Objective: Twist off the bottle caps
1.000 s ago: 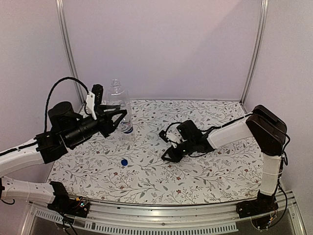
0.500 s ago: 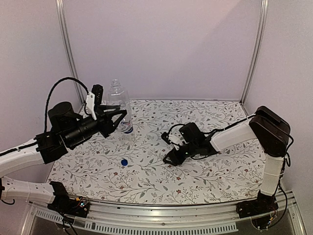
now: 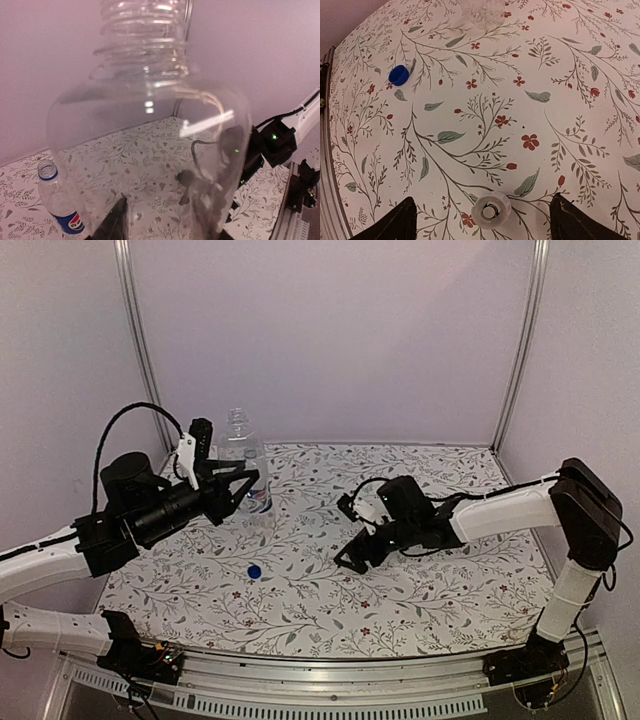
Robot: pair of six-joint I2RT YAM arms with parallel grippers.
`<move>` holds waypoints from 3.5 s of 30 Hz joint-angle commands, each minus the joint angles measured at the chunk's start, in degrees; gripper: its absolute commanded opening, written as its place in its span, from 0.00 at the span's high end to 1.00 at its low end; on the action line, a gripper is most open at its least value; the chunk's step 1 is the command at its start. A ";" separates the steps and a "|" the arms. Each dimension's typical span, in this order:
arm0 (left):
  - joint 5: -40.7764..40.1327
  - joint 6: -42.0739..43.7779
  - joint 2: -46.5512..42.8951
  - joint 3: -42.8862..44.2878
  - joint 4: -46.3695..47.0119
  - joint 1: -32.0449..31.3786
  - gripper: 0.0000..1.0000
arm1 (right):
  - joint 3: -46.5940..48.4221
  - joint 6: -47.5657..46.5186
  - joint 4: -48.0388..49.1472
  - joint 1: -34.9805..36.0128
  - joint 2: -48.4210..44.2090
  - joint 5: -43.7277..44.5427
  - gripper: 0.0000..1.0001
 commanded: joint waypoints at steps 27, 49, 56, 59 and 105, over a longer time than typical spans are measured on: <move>10.81 1.03 11.63 1.51 4.12 -2.15 0.62 | 34.24 5.45 -17.26 1.53 -14.07 -13.78 0.08; 5.83 3.88 16.41 3.42 3.90 -6.51 0.62 | 40.83 6.86 -22.20 4.57 -5.17 -12.50 0.41; 4.69 4.59 17.17 4.06 3.32 -7.21 0.62 | 41.08 6.47 -22.58 4.68 -4.09 -12.76 0.52; 4.27 4.83 17.27 4.24 3.13 -7.36 0.62 | 41.13 6.37 -22.58 4.68 -3.88 -13.05 0.59; -10.64 0.14 -1.49 -1.51 0.86 -6.59 0.00 | 34.07 -0.65 -22.50 -2.40 -3.73 17.53 1.00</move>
